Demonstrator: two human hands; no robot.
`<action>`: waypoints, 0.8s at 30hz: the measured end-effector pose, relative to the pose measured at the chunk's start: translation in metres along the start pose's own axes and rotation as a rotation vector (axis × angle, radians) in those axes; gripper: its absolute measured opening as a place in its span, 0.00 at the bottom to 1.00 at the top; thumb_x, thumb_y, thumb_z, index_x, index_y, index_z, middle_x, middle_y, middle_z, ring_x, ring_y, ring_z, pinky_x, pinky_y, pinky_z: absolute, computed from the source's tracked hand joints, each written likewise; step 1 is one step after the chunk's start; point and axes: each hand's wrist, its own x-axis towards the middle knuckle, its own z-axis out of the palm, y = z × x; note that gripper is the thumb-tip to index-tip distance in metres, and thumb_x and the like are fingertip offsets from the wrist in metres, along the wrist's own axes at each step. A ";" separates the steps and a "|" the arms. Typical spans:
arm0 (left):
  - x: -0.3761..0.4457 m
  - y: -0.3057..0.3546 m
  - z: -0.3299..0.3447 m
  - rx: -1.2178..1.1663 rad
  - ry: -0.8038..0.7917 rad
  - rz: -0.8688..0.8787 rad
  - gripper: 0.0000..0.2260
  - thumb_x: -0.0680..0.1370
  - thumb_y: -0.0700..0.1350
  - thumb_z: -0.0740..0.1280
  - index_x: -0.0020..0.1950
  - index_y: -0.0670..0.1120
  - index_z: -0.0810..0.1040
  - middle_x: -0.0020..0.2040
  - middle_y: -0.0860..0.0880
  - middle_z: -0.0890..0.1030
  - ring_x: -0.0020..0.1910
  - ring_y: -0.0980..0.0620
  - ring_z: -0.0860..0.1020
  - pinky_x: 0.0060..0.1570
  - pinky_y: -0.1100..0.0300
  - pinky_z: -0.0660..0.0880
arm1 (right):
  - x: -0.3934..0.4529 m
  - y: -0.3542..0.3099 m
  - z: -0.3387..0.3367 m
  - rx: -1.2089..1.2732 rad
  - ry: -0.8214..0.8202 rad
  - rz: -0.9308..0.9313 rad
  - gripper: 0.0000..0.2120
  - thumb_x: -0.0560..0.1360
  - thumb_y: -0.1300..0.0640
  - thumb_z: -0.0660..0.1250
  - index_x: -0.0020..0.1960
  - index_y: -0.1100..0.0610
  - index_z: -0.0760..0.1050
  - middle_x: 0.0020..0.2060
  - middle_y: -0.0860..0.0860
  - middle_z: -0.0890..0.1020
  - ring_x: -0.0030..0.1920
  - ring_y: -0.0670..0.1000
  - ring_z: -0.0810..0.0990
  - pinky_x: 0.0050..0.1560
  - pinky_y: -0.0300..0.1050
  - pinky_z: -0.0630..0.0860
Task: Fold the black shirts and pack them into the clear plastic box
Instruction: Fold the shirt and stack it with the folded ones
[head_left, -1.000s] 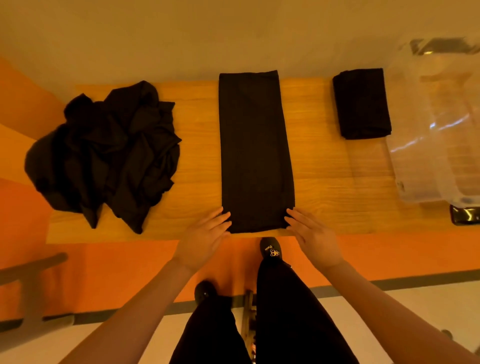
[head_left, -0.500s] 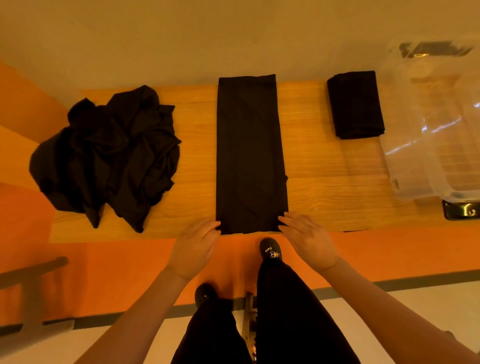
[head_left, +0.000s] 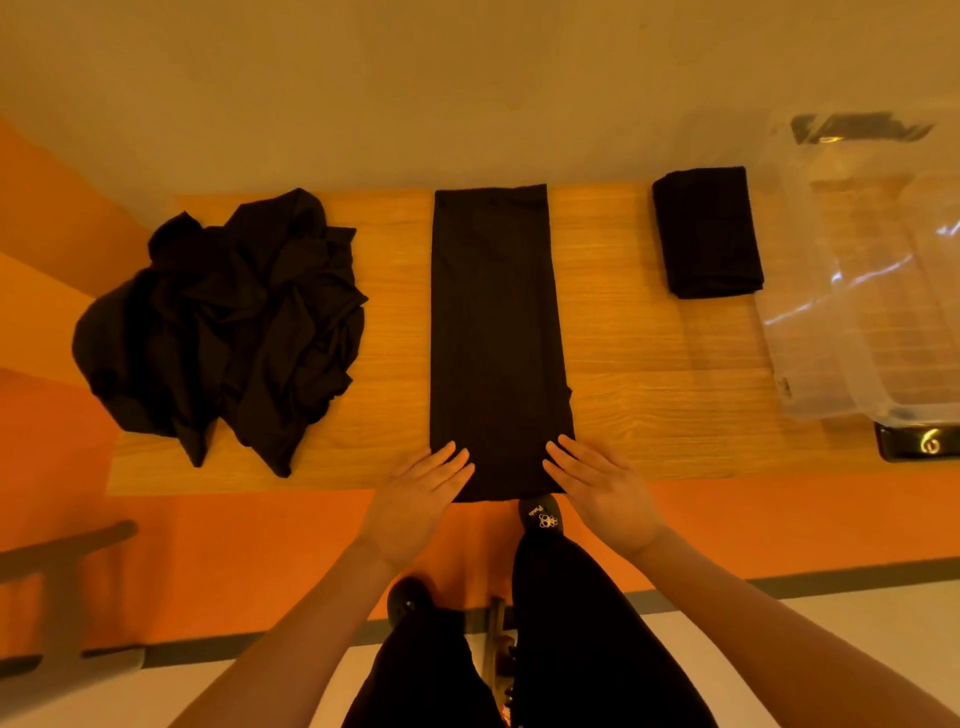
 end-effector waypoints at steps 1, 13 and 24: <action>0.000 0.002 -0.003 -0.047 0.027 -0.014 0.27 0.55 0.39 0.82 0.52 0.48 0.83 0.53 0.50 0.83 0.54 0.52 0.80 0.50 0.53 0.78 | 0.002 -0.001 -0.004 0.040 0.004 0.021 0.15 0.72 0.60 0.60 0.53 0.55 0.81 0.54 0.52 0.82 0.57 0.51 0.80 0.65 0.50 0.67; 0.036 -0.019 -0.130 -0.957 -0.187 -0.479 0.08 0.79 0.45 0.63 0.46 0.44 0.80 0.40 0.46 0.80 0.39 0.52 0.78 0.40 0.67 0.73 | 0.053 0.008 -0.132 0.969 -0.190 0.652 0.05 0.77 0.59 0.64 0.45 0.53 0.78 0.32 0.48 0.77 0.29 0.39 0.73 0.30 0.29 0.68; 0.118 -0.082 -0.155 -1.125 -0.009 -0.629 0.05 0.79 0.44 0.62 0.48 0.49 0.78 0.47 0.46 0.81 0.47 0.49 0.80 0.49 0.53 0.77 | 0.156 0.065 -0.131 1.234 -0.030 0.846 0.06 0.77 0.56 0.63 0.48 0.51 0.79 0.46 0.49 0.83 0.51 0.49 0.81 0.57 0.48 0.77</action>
